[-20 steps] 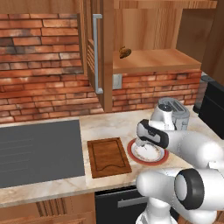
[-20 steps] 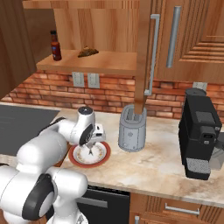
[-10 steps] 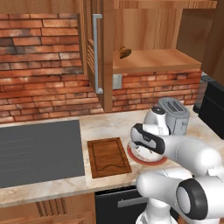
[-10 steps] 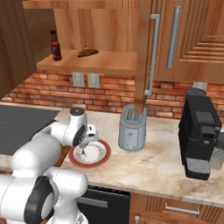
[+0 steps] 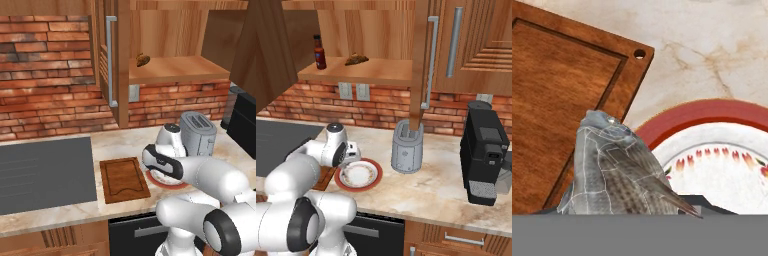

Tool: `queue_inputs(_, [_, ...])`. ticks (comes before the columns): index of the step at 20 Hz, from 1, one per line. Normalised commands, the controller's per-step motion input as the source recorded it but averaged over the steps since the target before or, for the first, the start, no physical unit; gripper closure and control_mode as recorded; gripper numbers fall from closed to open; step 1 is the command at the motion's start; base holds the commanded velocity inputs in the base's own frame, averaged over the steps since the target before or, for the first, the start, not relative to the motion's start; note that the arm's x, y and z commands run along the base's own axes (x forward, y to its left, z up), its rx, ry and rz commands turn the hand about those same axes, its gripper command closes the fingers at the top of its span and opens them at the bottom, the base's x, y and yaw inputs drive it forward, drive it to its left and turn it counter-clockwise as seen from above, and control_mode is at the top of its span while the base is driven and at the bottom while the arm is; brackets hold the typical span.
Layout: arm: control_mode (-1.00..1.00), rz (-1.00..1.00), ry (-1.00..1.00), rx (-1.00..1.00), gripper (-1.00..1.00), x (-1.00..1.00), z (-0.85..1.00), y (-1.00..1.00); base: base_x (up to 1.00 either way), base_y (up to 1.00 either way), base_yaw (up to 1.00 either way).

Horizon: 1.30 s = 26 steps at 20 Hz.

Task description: Pick the fish from the plate and place it on the cutting board. Then pick the condiment bottle from the cabinet and place it next to the cutting board.

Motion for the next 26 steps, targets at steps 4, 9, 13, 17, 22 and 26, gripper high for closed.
queue_inputs(4, [-1.00,0.00,0.01,0.00,1.00,0.00,0.00,0.25,0.00,0.00,0.00])
queue_inputs(9, [-1.00,0.00,0.01,0.00,1.00,0.00,0.00,0.23,0.00,0.00,0.00])
queue_inputs(13, [-1.00,0.00,0.02,0.00,1.00,0.00,0.00,0.23,0.00,0.00,0.00])
queue_inputs(17, [-1.00,0.00,0.02,0.00,1.00,0.00,0.00,0.25,0.00,0.00,0.00])
queue_inputs(22, [-1.00,0.00,0.02,0.00,1.00,0.00,0.00,0.25,0.00,0.00,0.00])
queue_inputs(26, [-1.00,0.00,0.03,0.00,1.00,0.00,0.00,0.25,0.00,0.00,0.00])
